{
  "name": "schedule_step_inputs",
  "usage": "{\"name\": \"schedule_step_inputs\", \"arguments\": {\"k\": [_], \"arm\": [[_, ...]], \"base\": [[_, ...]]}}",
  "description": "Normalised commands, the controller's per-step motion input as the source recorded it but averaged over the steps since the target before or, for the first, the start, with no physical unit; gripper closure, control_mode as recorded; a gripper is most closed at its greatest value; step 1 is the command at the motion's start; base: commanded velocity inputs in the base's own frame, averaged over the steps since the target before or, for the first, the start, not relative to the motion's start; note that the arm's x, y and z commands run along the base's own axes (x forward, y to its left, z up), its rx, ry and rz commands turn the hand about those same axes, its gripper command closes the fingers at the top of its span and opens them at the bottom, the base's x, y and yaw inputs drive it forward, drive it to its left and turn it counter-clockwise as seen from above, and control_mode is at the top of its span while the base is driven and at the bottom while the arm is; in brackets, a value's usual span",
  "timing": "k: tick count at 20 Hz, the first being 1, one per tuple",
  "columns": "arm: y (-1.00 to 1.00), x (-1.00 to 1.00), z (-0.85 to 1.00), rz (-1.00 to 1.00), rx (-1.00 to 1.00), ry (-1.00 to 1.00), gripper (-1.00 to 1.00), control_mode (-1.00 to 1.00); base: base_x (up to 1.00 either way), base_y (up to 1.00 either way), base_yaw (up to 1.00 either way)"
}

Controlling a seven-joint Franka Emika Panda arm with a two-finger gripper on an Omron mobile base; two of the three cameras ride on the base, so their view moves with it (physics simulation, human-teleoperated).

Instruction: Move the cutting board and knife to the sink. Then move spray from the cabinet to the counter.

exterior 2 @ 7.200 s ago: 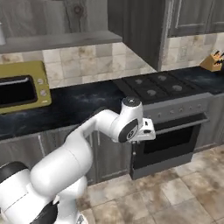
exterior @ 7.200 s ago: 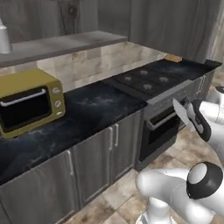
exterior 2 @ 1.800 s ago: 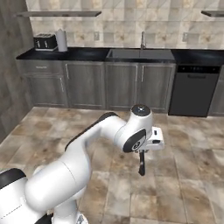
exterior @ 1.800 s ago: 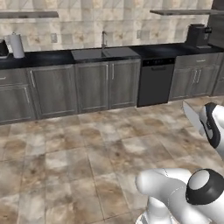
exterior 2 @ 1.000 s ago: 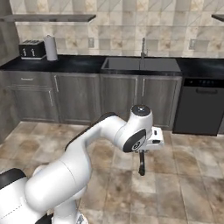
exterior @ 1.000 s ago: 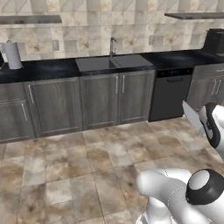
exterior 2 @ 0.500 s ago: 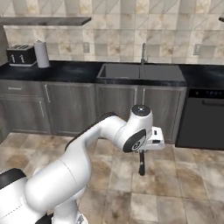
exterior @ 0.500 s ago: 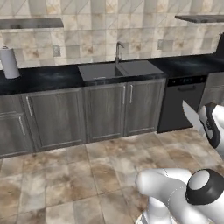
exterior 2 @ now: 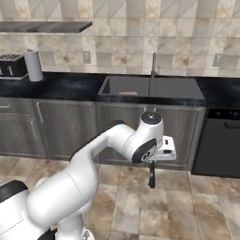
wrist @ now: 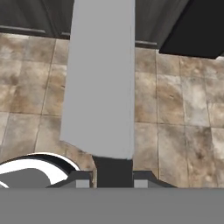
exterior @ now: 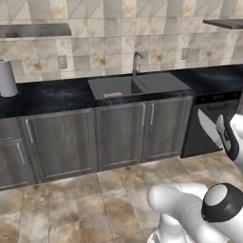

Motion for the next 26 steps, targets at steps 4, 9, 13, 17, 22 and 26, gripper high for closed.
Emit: {"name": "schedule_step_inputs", "arguments": {"k": [4, 9, 13, 17, 22, 26], "arm": [[0.0, 0.0, 0.0, 0.0, 0.0, 0.0, 1.0, 1.0], [0.0, 0.0, 0.0, 0.0, 0.0, 0.0, 1.0, 1.0], [0.0, 0.0, 0.0, 0.0, 0.0, 0.0, 1.0, 1.0], [0.0, 0.0, 0.0, 0.0, 0.0, 0.0, 1.0, 1.0], [0.0, 0.0, 0.0, 0.0, 0.0, 0.0, 1.0, 1.0], [0.0, 0.0, 0.0, 0.0, 0.0, 0.0, 1.0, 1.0]], "base": [[0.76, -0.17, 0.01], [0.74, -0.23, 0.01], [0.71, -0.25, 0.02], [0.66, -0.25, 0.05], [0.63, -0.26, 0.05], [0.68, -0.2, 0.05]]}}
